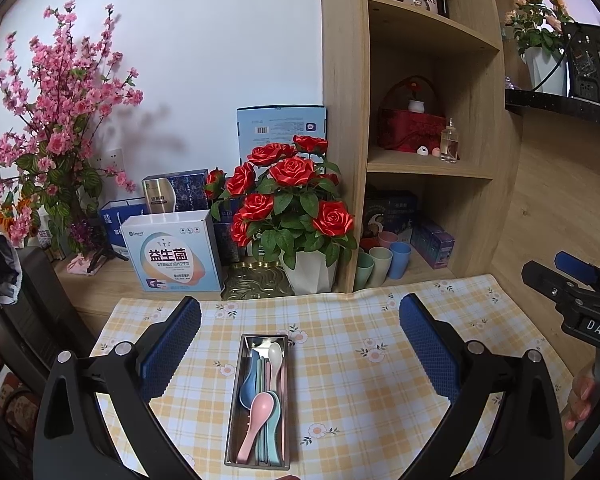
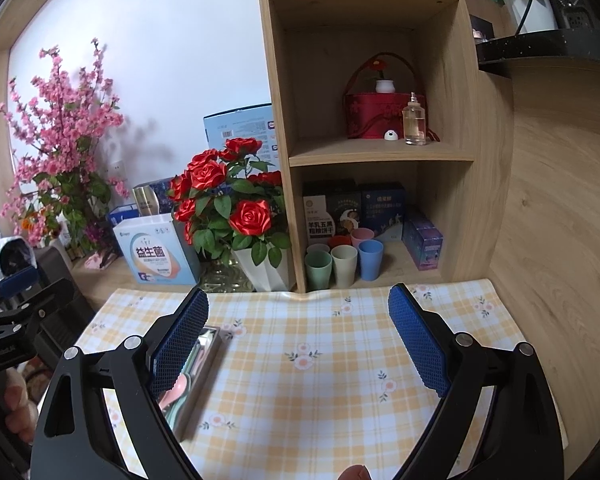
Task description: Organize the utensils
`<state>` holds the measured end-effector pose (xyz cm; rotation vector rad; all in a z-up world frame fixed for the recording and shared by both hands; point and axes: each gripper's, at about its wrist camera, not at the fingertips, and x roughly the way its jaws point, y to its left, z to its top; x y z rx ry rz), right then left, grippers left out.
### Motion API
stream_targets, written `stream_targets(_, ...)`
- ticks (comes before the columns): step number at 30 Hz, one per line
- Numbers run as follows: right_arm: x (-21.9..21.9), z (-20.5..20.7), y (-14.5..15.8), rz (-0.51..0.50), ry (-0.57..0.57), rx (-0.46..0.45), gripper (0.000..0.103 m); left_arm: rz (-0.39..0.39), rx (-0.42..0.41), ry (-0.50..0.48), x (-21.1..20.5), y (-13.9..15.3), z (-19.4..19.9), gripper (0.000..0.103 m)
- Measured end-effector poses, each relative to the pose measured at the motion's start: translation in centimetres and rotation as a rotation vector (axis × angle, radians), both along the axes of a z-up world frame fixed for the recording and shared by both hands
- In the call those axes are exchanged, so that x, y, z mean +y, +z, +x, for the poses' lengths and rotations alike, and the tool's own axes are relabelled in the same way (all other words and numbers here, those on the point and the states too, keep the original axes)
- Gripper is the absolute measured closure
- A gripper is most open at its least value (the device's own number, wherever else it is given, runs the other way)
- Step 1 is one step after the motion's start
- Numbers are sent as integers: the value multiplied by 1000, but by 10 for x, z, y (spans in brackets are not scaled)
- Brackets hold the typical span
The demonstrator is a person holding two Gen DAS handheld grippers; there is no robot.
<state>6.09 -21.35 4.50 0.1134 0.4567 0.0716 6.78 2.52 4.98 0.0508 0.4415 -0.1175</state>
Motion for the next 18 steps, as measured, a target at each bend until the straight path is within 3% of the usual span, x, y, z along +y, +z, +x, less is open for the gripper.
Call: stream_targets(18, -3, -5, 2, -4, -39, -37, 15, -15, -3, 2, 3, 0, -4, 6)
